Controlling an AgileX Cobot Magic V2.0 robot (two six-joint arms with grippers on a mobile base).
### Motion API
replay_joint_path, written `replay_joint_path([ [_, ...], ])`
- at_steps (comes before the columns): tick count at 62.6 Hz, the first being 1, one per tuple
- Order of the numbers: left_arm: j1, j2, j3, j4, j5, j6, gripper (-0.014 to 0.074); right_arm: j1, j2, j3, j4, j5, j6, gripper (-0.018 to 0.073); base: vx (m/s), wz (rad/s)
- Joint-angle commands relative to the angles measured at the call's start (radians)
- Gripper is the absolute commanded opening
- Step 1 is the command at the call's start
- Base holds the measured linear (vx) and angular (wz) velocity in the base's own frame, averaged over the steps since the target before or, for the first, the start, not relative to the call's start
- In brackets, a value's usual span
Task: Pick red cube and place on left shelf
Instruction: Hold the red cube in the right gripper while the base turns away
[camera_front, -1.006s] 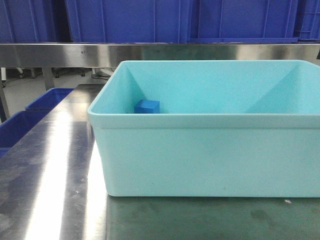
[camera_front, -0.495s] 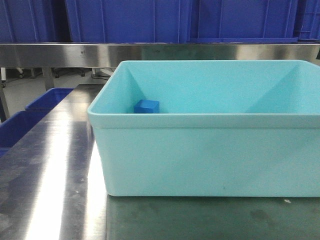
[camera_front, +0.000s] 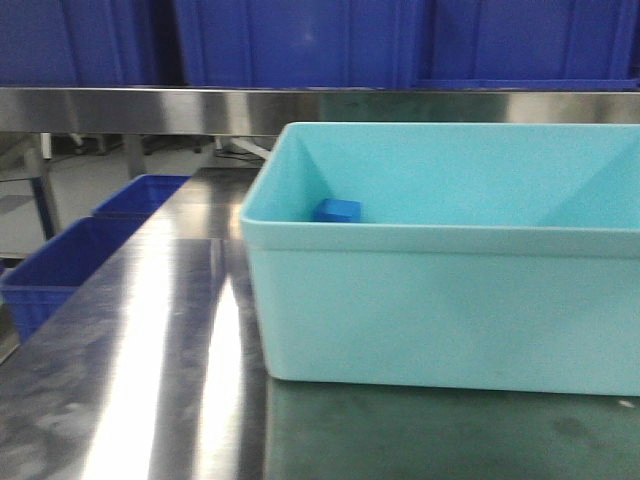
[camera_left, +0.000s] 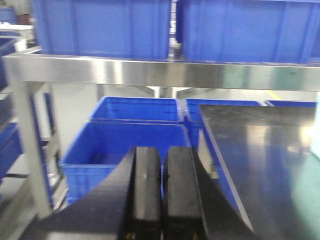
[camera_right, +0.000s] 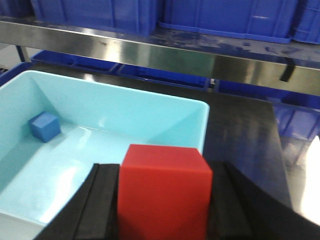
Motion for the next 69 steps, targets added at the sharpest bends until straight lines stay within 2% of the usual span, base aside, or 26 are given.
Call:
replay_joint_path([
  [1, -0.004, -0.012, 0.024, -0.004, -0.089, -0.005, 0.0102, -0.006, 0.008, -0.027, -0.029, -0.074, -0.009, 0.0127, -0.08, 0.48],
  [29, -0.006, -0.012, 0.024, -0.004, -0.089, -0.005, 0.0102, -0.006, 0.008, -0.027, -0.029, -0.074, -0.009, 0.0127, -0.08, 0.56],
  [69, -0.006, -0.012, 0.024, -0.004, -0.089, -0.005, 0.0102, -0.006, 0.008, -0.027, -0.029, -0.074, -0.009, 0.0127, -0.14, 0.87],
])
